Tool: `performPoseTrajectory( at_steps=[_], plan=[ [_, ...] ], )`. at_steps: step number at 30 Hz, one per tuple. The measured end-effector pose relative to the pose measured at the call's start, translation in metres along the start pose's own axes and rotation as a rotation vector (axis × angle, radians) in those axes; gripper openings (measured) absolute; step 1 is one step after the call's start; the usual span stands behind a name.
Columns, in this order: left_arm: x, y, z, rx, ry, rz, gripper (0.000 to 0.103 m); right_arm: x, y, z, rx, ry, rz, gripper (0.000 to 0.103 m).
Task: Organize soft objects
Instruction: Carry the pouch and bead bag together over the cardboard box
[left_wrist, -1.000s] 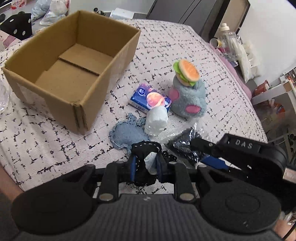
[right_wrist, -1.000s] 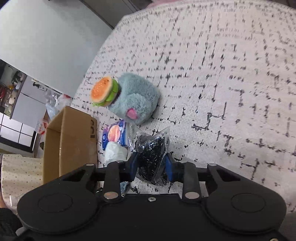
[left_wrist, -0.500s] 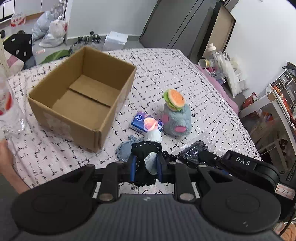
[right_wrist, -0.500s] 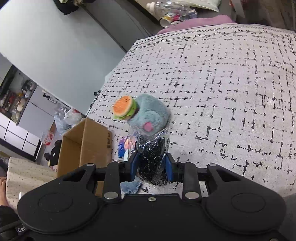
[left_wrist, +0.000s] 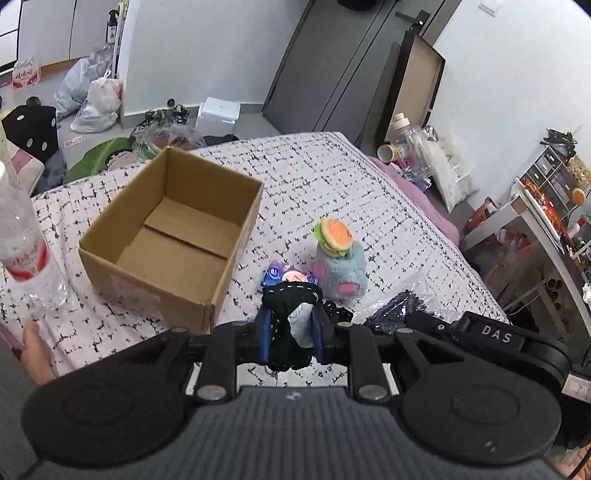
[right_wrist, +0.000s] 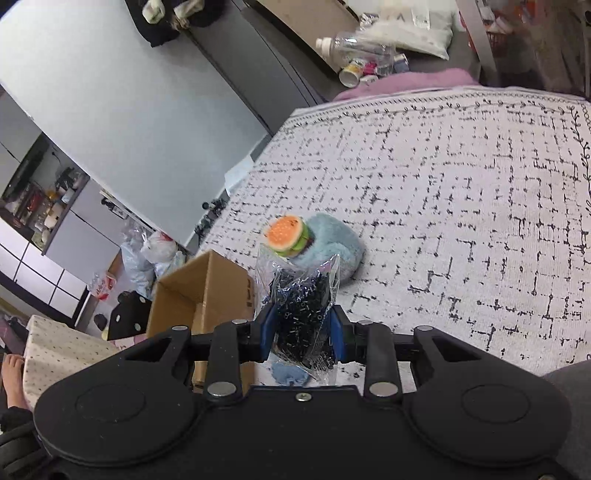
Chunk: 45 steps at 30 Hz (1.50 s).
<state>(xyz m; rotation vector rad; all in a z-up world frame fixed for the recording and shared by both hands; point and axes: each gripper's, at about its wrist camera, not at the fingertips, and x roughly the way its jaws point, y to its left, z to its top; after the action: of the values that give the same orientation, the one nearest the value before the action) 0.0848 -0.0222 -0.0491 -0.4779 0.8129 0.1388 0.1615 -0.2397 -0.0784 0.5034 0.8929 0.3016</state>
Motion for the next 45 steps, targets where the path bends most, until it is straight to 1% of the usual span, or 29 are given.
performPoseTrajectory(
  at_steps=[7,10,22,26,31,35,45],
  plan=[
    [-0.012,0.009,0.010,0.001,-0.030,-0.001,0.021,-0.010,0.020,0.002,-0.019,-0.026,0.021,0.031],
    [-0.015,0.014,0.015,0.000,-0.042,-0.002,0.021,-0.010,0.026,0.003,-0.007,-0.018,0.060,0.031],
    [-0.015,0.034,0.032,-0.002,-0.055,0.009,0.021,0.000,0.055,-0.001,-0.050,-0.026,0.046,0.031],
    [-0.009,0.043,0.038,-0.003,-0.046,0.016,0.021,0.007,0.061,-0.001,-0.053,-0.024,0.043,0.031],
    [0.000,0.056,0.046,-0.009,-0.028,0.040,0.021,0.016,0.071,0.000,-0.038,0.009,0.070,0.031],
    [0.008,0.063,0.052,-0.005,-0.022,0.048,0.021,0.024,0.083,0.001,-0.044,0.015,0.083,0.031],
    [0.031,0.084,0.061,-0.012,0.005,0.076,0.021,0.060,0.104,-0.005,-0.063,0.068,0.070,0.031]
  ],
)
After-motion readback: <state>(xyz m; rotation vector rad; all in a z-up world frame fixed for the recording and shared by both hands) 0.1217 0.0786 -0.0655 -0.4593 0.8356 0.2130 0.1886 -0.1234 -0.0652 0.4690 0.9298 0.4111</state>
